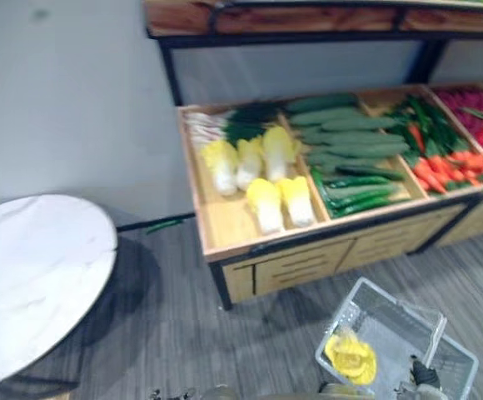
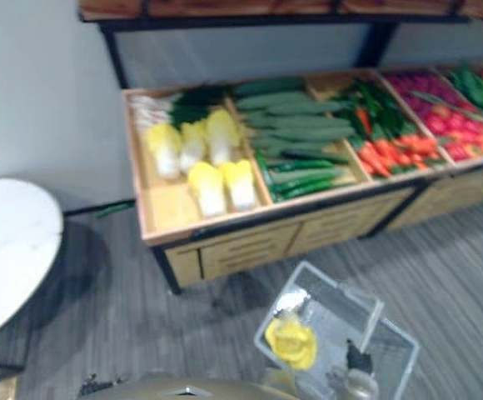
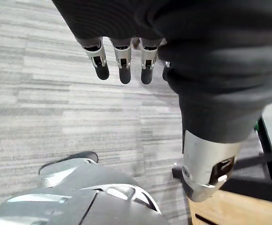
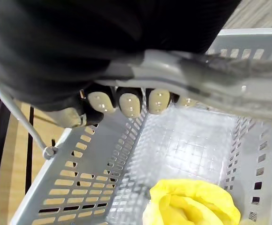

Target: Pick vegetable in the basket

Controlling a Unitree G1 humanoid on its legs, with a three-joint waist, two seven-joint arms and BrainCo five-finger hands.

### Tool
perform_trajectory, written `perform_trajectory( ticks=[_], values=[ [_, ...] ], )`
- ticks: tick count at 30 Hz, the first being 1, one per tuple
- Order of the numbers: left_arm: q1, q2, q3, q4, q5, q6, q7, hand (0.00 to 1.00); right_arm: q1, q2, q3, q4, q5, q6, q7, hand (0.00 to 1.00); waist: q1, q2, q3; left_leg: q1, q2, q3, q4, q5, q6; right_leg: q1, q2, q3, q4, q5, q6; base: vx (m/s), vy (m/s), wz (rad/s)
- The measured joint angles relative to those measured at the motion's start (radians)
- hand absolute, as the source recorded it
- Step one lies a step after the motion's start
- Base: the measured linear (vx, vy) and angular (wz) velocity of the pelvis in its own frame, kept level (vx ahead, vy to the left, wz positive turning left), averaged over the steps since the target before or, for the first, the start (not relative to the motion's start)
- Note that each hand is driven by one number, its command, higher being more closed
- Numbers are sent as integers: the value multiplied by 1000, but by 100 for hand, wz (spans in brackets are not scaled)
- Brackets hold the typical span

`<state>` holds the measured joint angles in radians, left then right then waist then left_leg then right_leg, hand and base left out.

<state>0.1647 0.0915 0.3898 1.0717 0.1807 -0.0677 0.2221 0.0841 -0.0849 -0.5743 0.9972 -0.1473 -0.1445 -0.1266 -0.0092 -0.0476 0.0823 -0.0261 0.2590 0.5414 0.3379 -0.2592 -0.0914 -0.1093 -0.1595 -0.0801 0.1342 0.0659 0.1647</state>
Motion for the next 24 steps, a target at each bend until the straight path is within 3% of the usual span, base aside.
perform_trajectory(
  ticks=[1,2,4,5,8,9,10,12,14,16,18,19,20,22,24],
  values=[
    [-6,0,0,-1,1,0,1,0,1,3,15,-13,0,-1,0,100,-5,17,3,3,16,58,-11,5,13,-2,27,-8,-93,121,-4,-201,234,-188],
    [-12,-10,1,-25,20,-8,1,0,-8,6,41,-36,-1,-8,1,100,-5,31,27,38,40,163,-55,26,38,-12,11,-165,13,73,-97,-148,190,-168],
    [-9,-9,-13,-63,25,-17,0,0,-12,-9,37,-36,-1,-9,-6,100,-9,18,46,101,19,257,-104,45,46,0,-44,-347,214,-62,-161,-60,153,-156],
    [-6,-7,-22,-69,28,-17,-1,0,-13,-29,69,-28,-1,-10,-8,100,-8,18,46,120,21,329,-112,46,47,27,-77,-441,302,-106,-163,-62,109,-152],
    [-10,-4,-34,-76,25,-17,-4,0,-46,-42,118,17,-9,-8,-7,100,-10,17,46,136,22,469,-107,46,47,35,-108,-482,391,-156,-126,-30,-5,-162],
    [-16,-5,-35,-76,22,-17,-8,0,-59,-38,113,39,-9,-5,-7,100,-10,17,48,146,22,519,-96,48,45,44,-95,-460,331,-170,-107,22,-135,-151],
    [-19,-10,-37,-76,22,-17,-11,0,-59,-37,103,44,-8,3,-9,100,-14,21,51,163,26,552,-88,51,43,68,-69,-459,259,-184,-112,18,-157,-131],
    [-20,-36,-42,-75,22,-17,-12,0,-53,-55,103,48,-4,7,-18,100,-14,54,47,178,34,591,-85,55,38,83,-29,-442,161,-188,-116,-15,-181,-112],
    [-41,-53,-47,-69,22,-17,-12,0,-50,-67,105,49,-4,8,-21,100,-18,70,46,180,39,631,-67,67,32,80,-3,-402,91,-199,-114,-21,-217,-98],
    [-62,-51,-49,-55,24,-18,-11,0,-44,-64,105,49,-4,8,-23,100,-20,69,47,179,69,627,-8,70,34,87,10,-396,66,-213,-124,-22,-167,-56],
    [-63,-52,-54,-54,25,-17,-11,0,-36,-58,121,48,-3,6,-23,100,-29,73,49,185,176,594,187,90,41,126,48,-366,39,-219,-135,-54,-158,-49],
    [-59,-52,-60,-54,25,-17,-10,0,-34,-59,133,47,-3,4,-23,100,-25,68,52,182,201,561,238,109,42,135,53,-349,38,-223,-140,-69,-122,-74],
    [-47,-55,-70,-58,21,-19,-13,0,-31,-62,164,44,-4,0,-23,100,-11,59,56,144,230,432,340,172,63,144,57,-301,38,-226,-146,-52,-82,-94],
    [-39,-45,-70,-57,21,-33,-10,0,-45,-72,204,31,-10,-7,-20,100,-4,49,62,27,123,72,356,109,25,139,30,-210,39,-225,-147,-20,-9,-116],
    [-11,-50,-81,-57,19,-38,-9,0,-46,-76,212,32,-11,-9,-16,100,14,48,62,15,-15,-154,206,56,-10,133,19,-118,36,-217,-138,11,99,-122]
  ],
)
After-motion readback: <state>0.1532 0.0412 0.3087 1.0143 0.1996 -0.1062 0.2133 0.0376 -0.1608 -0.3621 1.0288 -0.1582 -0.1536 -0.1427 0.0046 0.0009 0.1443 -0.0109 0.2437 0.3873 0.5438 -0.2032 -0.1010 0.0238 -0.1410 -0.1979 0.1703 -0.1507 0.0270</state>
